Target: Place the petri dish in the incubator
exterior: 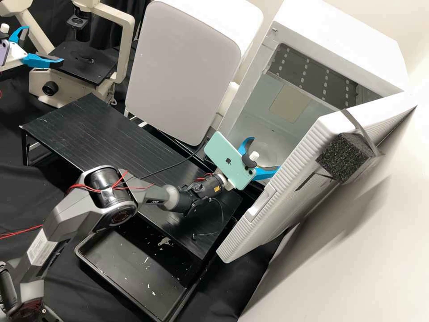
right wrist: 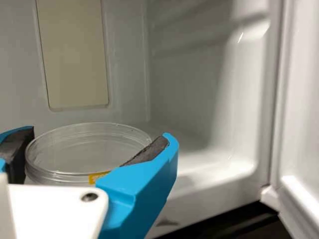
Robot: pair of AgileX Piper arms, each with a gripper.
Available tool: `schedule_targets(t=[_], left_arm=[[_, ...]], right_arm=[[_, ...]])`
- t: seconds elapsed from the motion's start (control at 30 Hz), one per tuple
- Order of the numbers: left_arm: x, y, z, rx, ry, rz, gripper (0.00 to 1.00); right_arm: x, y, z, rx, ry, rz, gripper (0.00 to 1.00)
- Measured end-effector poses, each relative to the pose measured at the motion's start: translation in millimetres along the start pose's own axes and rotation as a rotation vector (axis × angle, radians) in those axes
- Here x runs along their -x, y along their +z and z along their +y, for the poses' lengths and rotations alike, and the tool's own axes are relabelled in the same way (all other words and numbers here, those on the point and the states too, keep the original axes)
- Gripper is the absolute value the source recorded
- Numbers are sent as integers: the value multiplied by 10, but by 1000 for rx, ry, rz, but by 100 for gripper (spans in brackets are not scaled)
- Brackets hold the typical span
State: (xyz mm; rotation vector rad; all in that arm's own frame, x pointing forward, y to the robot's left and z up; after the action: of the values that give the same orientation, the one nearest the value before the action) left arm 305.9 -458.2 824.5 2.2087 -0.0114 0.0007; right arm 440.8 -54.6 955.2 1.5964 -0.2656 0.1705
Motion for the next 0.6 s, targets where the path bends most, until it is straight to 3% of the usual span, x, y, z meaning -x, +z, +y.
schedule_targets(t=[0.17, 0.4, 0.43, 0.6], left_arm=[[0, 0, 0, 0, 0, 0, 100], [0, 0, 0, 0, 0, 0, 100], [0, 0, 0, 0, 0, 0, 100], [0, 0, 0, 0, 0, 0, 100]], right_arm=[[-70, 52, -56, 20, -13, -13, 0], [-94, 68, -60, 20, -10, -13, 0], [-94, 68, -60, 20, -10, -13, 100], [-95, 65, -64, 19, -10, -12, 100]])
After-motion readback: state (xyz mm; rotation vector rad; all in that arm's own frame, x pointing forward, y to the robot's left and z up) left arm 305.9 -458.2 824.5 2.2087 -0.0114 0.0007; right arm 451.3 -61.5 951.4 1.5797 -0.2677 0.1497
